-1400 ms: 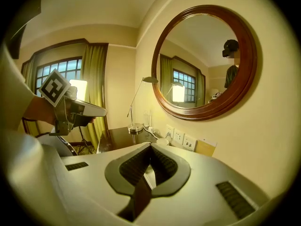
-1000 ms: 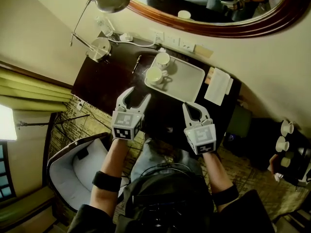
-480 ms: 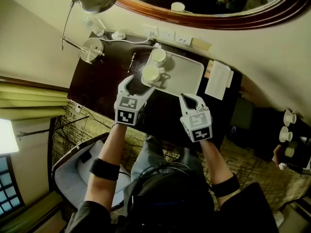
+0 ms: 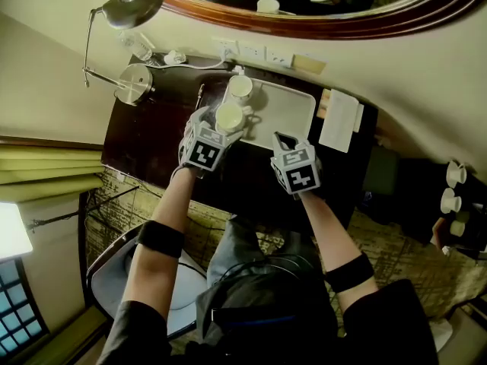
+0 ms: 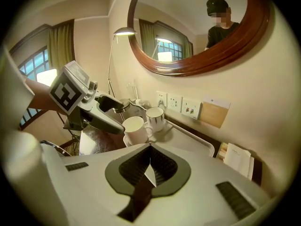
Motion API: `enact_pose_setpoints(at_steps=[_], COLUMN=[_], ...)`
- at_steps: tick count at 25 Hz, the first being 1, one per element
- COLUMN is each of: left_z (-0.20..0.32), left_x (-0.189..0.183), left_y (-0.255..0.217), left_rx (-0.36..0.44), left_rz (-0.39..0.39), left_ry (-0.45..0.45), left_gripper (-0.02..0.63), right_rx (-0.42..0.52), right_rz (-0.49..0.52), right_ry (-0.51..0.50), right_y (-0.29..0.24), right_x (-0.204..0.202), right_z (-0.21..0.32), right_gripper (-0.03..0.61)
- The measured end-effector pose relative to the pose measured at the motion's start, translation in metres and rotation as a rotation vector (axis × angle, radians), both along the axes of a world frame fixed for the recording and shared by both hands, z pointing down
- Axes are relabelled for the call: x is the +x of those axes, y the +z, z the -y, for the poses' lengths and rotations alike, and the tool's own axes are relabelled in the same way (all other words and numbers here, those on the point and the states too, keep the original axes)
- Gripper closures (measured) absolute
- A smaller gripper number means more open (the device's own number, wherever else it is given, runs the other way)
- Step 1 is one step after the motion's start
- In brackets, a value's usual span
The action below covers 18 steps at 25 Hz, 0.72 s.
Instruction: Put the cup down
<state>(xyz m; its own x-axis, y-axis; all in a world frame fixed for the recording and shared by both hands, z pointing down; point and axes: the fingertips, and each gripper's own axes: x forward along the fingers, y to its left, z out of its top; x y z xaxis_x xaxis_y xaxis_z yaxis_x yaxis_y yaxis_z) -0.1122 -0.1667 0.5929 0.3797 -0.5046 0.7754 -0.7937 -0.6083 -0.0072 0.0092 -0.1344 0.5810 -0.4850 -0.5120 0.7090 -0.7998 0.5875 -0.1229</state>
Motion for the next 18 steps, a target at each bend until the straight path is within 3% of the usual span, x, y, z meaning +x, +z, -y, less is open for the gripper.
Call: enact_pose_setpoints(at_steps=[5,16,18], left_z=[0.013,0.032,0.033], left_x=[0.006,-0.002,-0.006], left_y=[0.032,0.069,0.072], left_rx=[-0.076,-0.139,-0.142], left_rz=[0.047,0.082,0.091], left_ry=[0.054,0.003,-0.008], left_gripper=[0.11,0.113,0.198], right_rx=[-0.06,-0.091,-0.095], right_rz=[-0.009,-0.005,0.001], right_ry=[0.032,0.063,0.074], right_y=[0.026,0.035,0.034], right_x=[0.003,0.015,0.019], right_z=[0.01,0.012,0.01], right_gripper=[0.563,0.563,0.563])
